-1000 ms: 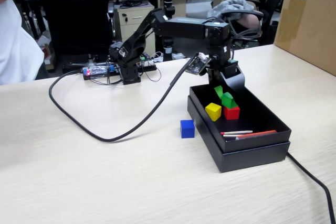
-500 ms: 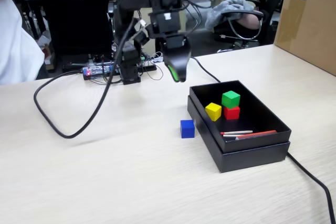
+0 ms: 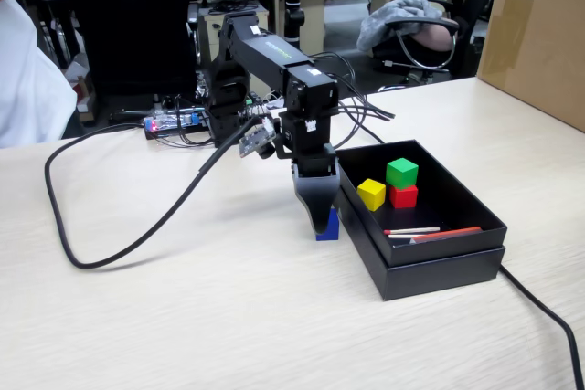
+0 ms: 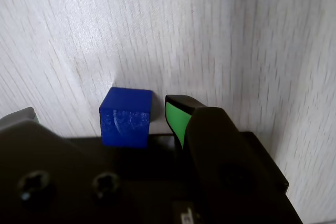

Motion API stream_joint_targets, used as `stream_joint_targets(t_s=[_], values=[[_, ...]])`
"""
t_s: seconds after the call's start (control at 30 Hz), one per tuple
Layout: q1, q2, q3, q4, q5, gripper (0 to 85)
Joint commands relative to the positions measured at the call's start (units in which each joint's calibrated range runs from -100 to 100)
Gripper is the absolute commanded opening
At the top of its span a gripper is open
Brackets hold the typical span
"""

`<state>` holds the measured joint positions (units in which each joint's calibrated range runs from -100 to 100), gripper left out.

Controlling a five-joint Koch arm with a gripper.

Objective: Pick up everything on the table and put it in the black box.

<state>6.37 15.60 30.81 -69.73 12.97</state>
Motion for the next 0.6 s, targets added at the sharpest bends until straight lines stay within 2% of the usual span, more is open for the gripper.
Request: stream_joint_targets(t_s=[0.0, 0.3, 0.4, 0.57], values=[[0.5, 0.5, 5.4, 0.0, 0.4, 47.7], [1.3, 7.1, 7.8, 0.0, 0.4, 46.8], [1.4, 8.7, 8.9, 0.0, 0.2, 39.0], [1.3, 9.8, 9.6, -0.1, -0.3, 7.8]])
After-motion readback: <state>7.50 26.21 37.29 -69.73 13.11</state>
